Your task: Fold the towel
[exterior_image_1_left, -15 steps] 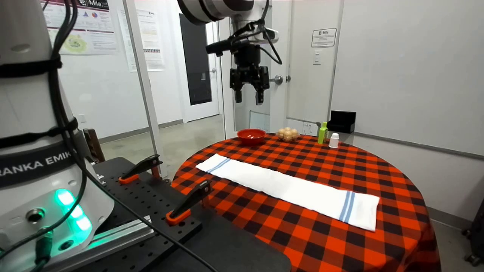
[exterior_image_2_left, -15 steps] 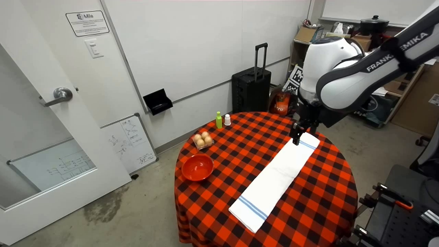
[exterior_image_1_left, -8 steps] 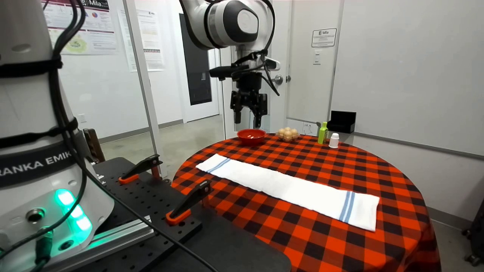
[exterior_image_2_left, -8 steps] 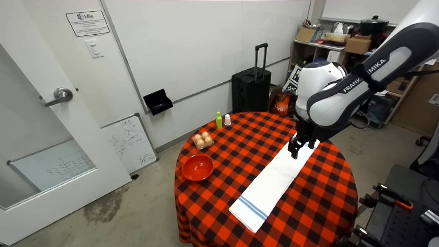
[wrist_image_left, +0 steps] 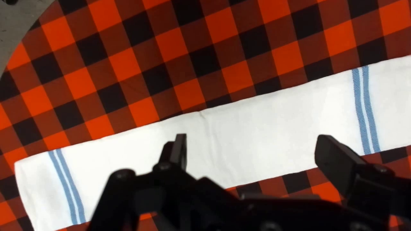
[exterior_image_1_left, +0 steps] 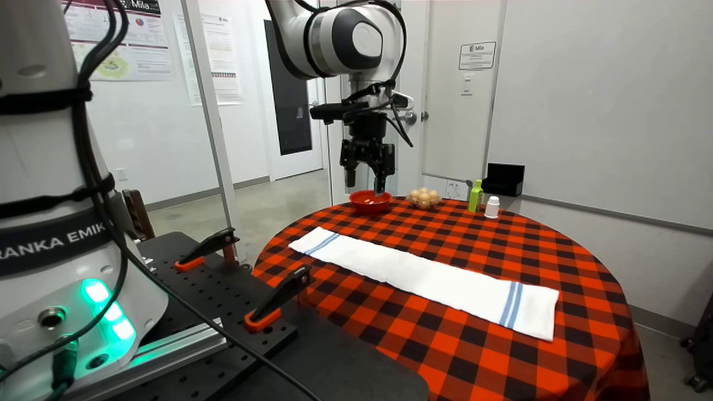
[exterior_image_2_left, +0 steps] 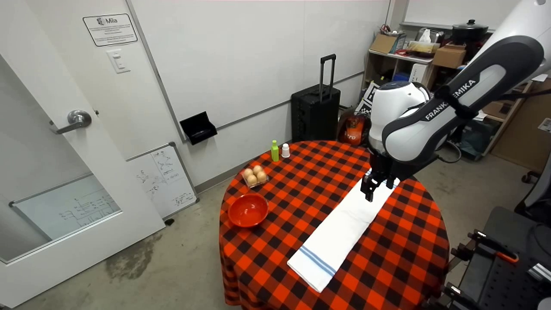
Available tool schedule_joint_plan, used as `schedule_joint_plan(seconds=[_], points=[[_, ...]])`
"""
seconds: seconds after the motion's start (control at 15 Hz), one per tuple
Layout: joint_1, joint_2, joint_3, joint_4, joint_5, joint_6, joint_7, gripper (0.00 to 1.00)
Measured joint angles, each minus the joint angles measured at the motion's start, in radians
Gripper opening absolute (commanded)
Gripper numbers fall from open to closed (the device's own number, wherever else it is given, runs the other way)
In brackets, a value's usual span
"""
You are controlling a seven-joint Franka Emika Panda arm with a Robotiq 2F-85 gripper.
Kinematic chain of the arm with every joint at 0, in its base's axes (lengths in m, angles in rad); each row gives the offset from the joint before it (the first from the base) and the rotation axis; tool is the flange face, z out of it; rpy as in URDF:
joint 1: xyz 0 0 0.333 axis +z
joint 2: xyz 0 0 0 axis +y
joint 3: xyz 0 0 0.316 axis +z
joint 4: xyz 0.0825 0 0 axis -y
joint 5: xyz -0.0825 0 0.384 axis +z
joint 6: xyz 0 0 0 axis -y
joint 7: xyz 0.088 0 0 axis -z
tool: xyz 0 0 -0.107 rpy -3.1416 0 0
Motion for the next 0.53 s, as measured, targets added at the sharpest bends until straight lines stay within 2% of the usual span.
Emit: schedule_joint_plan(seconds=[0.27, 0.53], points=[[0.011, 0.037, -0.001, 0.009, -0.001, 0.026, 0.001, 1.0], [0.026, 0.147, -0.001, 0.051, 0.003, 0.146, 0.0, 1.0]])
